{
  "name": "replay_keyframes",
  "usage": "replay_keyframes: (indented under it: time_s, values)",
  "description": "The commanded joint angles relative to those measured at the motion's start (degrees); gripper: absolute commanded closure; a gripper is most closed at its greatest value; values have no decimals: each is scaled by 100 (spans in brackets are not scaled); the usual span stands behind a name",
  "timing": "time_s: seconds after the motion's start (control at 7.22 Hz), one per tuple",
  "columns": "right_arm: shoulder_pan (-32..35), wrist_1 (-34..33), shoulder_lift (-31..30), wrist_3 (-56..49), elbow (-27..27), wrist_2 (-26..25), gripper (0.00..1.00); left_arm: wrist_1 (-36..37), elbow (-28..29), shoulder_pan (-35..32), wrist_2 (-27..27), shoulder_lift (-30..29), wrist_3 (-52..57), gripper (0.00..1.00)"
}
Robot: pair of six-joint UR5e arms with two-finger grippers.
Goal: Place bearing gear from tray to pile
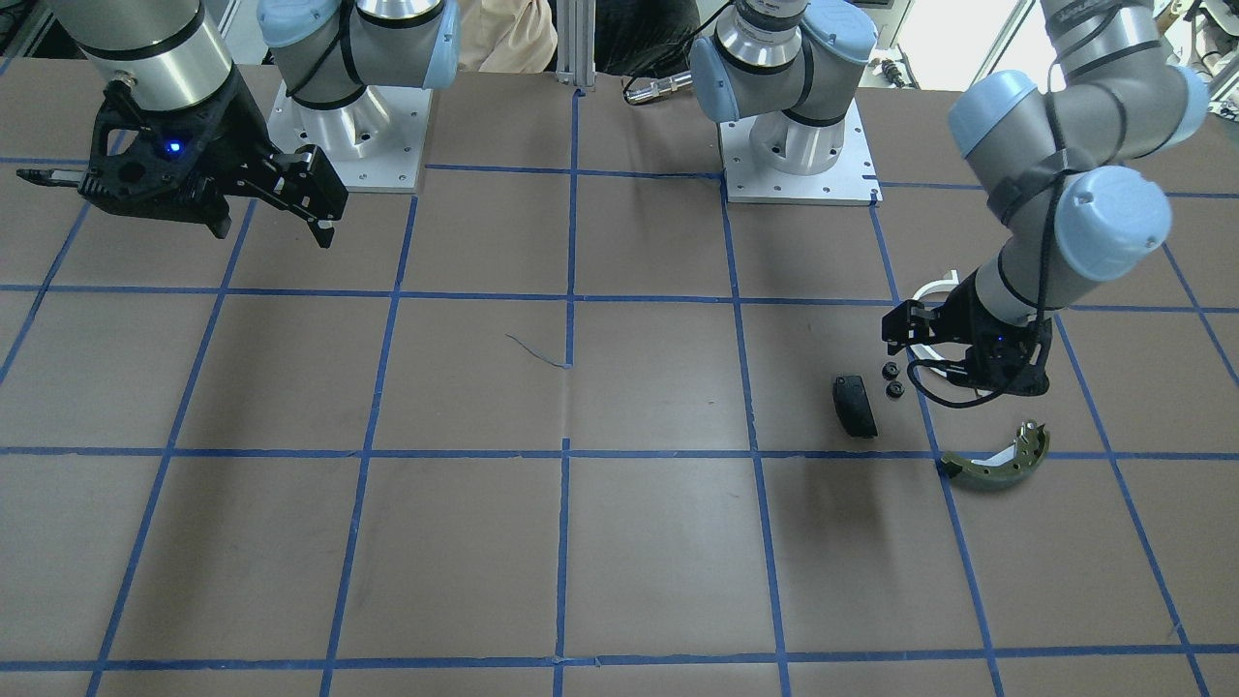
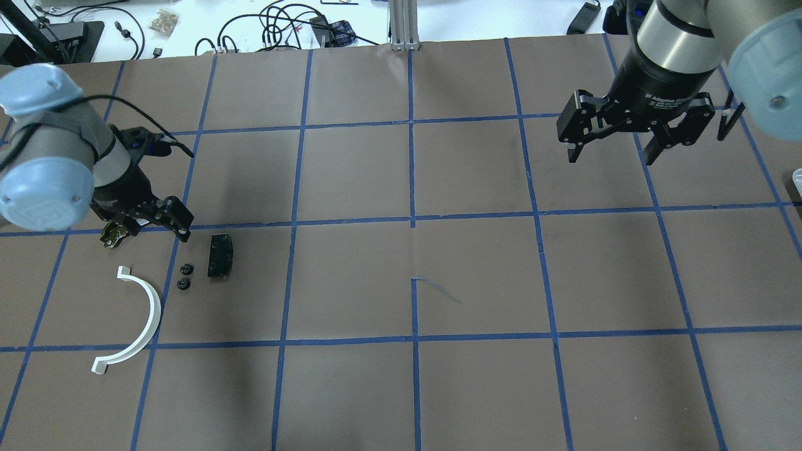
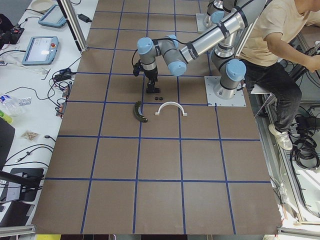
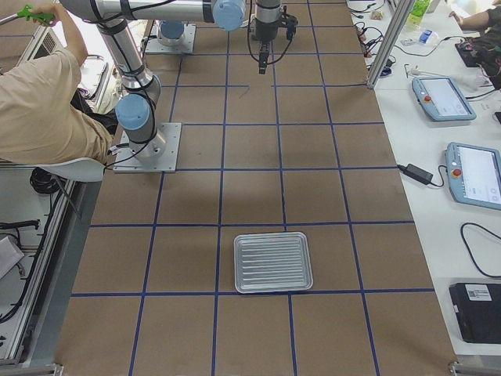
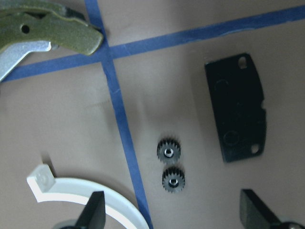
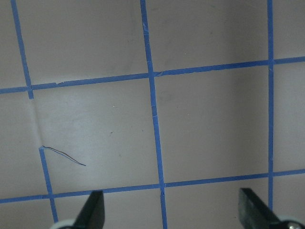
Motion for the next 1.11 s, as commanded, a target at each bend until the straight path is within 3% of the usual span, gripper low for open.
replay_keyframes:
  time_s: [0.0, 0.14, 0.42, 0.83, 0.97]
  values:
    - [2, 0, -14, 0, 0, 0, 0, -2474, 2064, -829, -305, -9, -1293, 0]
    - [-7, 0, -14, 0, 0, -9, 0, -2926, 2551, -1225, -655, -61, -2064, 0]
    - [2, 0, -14, -9, 0, -236, 0, -2722, 2565, -1842, -615, 192, -2152, 0]
    - [-7, 0, -14, -9, 0, -246, 0, -852, 1706, -1879, -562, 456, -2160, 0]
    - [2, 0, -14, 0, 0, -246, 0, -917, 1668, -1871, -536, 526, -2160, 0]
